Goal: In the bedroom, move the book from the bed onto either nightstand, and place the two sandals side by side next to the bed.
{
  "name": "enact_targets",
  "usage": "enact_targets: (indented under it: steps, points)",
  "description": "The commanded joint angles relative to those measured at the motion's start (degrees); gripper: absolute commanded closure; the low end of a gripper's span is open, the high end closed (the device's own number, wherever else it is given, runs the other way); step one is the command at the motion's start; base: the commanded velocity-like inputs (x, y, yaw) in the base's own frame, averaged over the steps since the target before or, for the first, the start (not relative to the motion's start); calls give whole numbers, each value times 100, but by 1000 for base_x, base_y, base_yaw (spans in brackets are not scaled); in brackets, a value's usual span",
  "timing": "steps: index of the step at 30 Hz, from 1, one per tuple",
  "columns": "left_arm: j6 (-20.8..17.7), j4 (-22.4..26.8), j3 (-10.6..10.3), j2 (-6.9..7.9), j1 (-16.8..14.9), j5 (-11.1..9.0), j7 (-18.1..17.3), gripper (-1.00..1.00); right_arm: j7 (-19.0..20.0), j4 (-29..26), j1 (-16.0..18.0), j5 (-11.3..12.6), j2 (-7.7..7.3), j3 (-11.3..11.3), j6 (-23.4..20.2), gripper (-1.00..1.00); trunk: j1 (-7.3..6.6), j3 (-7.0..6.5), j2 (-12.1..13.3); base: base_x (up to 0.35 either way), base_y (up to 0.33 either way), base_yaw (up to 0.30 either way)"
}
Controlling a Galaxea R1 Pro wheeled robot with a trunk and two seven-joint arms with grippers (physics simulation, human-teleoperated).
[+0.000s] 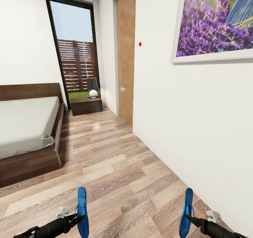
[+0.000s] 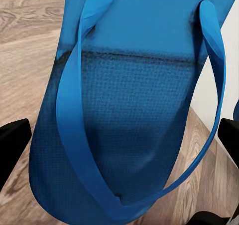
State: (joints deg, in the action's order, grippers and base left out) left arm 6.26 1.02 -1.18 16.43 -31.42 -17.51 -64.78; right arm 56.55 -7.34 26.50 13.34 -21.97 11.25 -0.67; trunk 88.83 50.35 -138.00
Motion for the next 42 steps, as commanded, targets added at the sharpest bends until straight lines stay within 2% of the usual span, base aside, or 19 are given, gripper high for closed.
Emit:
enact_targets:
  steps: [1,21,42]
  points:
    - [59,-5,-14,1,-4,-6,-8,100,22,4,4,-15,0,35,-12,100,-1,6,-3,32,0,0]
    - [59,-5,-14,1,-3,-4,-12,100,14,4,4,-17,0,35,-12,100,-1,6,-3,275,0,5]
    - [59,-5,-14,-17,-2,-1,-9,100,17,4,4,-17,0,35,-13,100,-1,6,-3,10,0,256]
